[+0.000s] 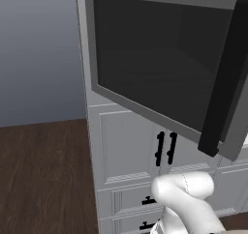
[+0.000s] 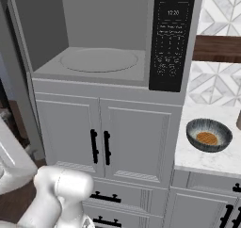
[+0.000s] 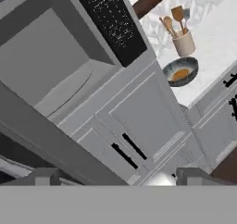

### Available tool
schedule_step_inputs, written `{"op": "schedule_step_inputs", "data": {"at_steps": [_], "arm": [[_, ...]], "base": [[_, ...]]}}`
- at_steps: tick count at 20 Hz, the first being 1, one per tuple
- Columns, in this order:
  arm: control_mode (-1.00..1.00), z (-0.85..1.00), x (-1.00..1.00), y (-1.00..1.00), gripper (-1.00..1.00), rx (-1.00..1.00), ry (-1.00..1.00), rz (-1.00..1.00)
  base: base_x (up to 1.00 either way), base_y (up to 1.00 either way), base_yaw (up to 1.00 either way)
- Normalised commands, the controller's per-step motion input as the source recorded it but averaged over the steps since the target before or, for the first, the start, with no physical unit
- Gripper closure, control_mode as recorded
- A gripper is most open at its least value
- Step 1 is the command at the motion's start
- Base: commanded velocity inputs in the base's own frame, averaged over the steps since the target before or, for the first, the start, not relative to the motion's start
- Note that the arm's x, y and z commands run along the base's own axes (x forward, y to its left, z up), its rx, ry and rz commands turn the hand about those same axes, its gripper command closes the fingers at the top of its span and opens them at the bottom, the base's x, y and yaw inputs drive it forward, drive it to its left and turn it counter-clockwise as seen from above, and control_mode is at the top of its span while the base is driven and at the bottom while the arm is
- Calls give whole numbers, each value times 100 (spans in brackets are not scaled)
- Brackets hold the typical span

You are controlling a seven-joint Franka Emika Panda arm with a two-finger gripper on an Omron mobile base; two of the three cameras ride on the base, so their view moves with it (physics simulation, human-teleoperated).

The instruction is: Open the microwave, place the bowl with waffle inside the microwave, then close the microwave door and turn it on.

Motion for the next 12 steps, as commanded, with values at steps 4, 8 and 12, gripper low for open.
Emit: {"op": "schedule_step_inputs", "data": {"at_steps": [4,8,12], "arm": [[-100,0,6,-69,-100,79,0,34],[-100,0,46,-37,-100,77,11,38],[-100,-6,89,-18,-100,65,27,41]], "base": [[0,0,0],[0,0,0],[0,0,0]]}}
